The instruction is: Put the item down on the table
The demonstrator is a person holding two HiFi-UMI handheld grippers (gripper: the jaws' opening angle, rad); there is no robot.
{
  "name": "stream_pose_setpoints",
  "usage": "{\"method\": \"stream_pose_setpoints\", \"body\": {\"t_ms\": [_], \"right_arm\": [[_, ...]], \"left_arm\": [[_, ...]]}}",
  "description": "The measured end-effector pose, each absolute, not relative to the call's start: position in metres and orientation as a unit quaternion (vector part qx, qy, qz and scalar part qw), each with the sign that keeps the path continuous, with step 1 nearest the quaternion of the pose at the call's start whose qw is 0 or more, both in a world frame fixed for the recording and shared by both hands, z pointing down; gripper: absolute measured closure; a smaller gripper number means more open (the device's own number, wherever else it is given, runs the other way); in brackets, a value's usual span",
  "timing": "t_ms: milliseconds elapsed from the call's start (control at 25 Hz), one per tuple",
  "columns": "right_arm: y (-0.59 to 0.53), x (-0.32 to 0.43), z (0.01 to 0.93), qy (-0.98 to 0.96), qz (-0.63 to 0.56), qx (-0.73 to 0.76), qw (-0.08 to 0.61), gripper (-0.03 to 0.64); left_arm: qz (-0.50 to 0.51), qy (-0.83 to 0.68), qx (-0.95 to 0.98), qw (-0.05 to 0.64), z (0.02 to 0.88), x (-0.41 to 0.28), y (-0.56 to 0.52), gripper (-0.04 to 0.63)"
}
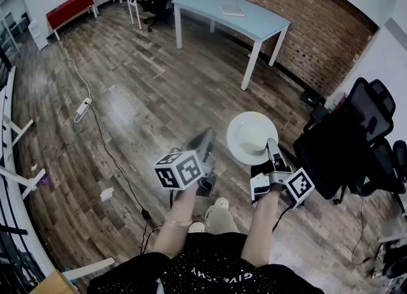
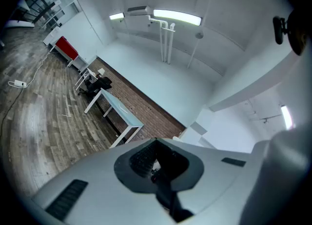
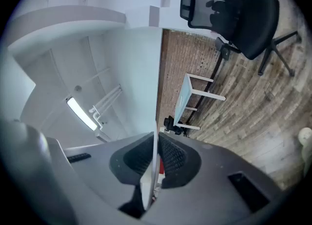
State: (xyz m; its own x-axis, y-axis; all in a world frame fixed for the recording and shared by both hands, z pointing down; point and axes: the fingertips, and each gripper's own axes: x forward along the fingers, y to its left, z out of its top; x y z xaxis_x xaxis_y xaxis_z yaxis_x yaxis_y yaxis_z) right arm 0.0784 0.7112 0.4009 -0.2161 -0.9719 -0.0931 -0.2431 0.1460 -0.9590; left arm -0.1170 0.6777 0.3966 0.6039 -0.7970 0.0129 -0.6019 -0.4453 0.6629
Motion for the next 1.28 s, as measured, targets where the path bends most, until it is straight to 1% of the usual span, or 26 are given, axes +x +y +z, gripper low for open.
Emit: {"method": "stream_pose_setpoints", "body": {"t_ms": [200,360,680,880,1280], "right_arm": [[0.664,0.093,0.409,0.634,-0.452,-0.475,0.41,0.586],[0.601,0.101,0.412,0.64,-0.462,-0.459,0.407,0.586],[0.463,0.13,0.383,0.665,-0.458,-0.433,0.4,0.586],[0.395,0.153,0.377,0.677,-0.45,-0.424,0.4,0.586],[0.317,0.168,0.394,0.674,-0.478,-0.415,0.38,0.586]], "left_arm": [[-0.149,-0.432,0.828,0.325,0.407,-0.11,0.634,0.584],[-0.156,-0.444,0.821,0.323,0.409,-0.104,0.577,0.584],[-0.167,-0.455,0.814,0.32,0.394,-0.066,0.454,0.584],[-0.172,-0.468,0.811,0.305,0.388,-0.049,0.392,0.584],[-0.176,-0.472,0.8,0.327,0.405,-0.021,0.317,0.584]]}}
